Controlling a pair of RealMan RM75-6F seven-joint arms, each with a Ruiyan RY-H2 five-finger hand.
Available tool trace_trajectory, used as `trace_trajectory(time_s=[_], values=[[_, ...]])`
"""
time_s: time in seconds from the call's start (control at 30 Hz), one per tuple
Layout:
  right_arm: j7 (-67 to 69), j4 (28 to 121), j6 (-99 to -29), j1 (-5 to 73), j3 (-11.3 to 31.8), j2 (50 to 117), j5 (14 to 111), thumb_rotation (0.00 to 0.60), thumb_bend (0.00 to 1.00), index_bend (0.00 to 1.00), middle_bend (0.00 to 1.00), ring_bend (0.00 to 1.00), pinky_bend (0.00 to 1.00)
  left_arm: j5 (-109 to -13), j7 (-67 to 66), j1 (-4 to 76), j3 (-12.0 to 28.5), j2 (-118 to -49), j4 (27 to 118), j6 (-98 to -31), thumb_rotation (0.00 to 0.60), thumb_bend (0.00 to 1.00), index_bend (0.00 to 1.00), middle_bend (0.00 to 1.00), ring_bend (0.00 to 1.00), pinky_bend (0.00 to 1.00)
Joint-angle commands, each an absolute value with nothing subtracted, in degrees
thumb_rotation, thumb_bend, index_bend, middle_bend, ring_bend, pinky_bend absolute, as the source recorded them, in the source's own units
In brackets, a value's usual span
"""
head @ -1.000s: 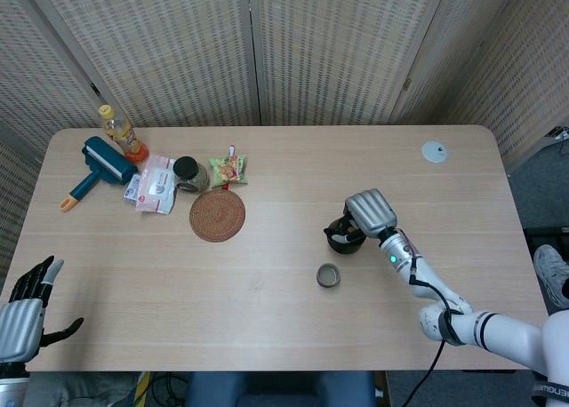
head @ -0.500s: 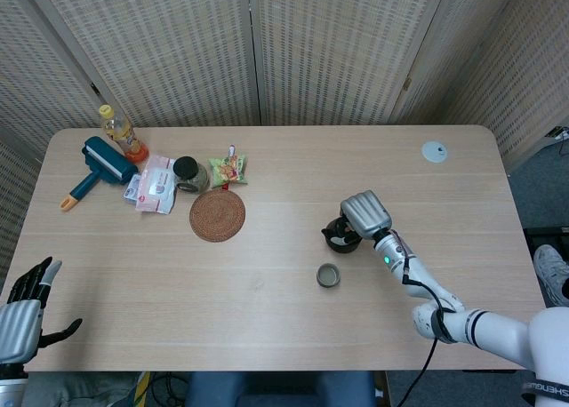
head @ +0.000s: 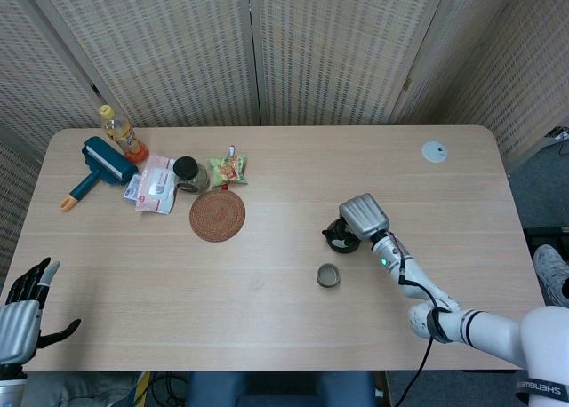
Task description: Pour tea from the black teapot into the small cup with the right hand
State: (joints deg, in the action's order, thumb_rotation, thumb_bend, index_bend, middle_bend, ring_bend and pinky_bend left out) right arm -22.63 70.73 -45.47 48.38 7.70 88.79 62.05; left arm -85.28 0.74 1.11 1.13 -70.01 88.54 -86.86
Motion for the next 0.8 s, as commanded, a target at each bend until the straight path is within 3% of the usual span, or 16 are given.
trace_trajectory(time_s=[0.03, 0.3, 0.8], values=[[-23.17, 70.38, -45.42, 48.47, 7.56, 89.15, 61.74, 0.353, 0.00, 0.86, 0.80, 0.67, 0.57, -85.24, 0.75, 1.11, 1.13, -70.07, 88.46, -86.82, 0.600, 0.18, 0.03, 0.00, 0.00, 0.06], [-24.14, 69.78, -45.01, 48.53, 7.37, 89.82, 60.79, 0.354, 0.00, 0.81, 0.76, 0.63, 0.57, -85.18, 0.82, 1.12, 1.15, -70.14, 88.34, -86.72, 0.600, 0.18, 0.03, 0.00, 0.00, 0.06], [-24.34, 71.62, -45.45, 48.18, 7.87, 88.48, 59.44, 0.354, 0.00, 0.52, 0.53, 0.45, 0.56, -85.22, 0.73, 1.25, 1.20, -70.17, 88.36, -86.56, 0.600, 0.18, 0.03, 0.00, 0.00, 0.06]])
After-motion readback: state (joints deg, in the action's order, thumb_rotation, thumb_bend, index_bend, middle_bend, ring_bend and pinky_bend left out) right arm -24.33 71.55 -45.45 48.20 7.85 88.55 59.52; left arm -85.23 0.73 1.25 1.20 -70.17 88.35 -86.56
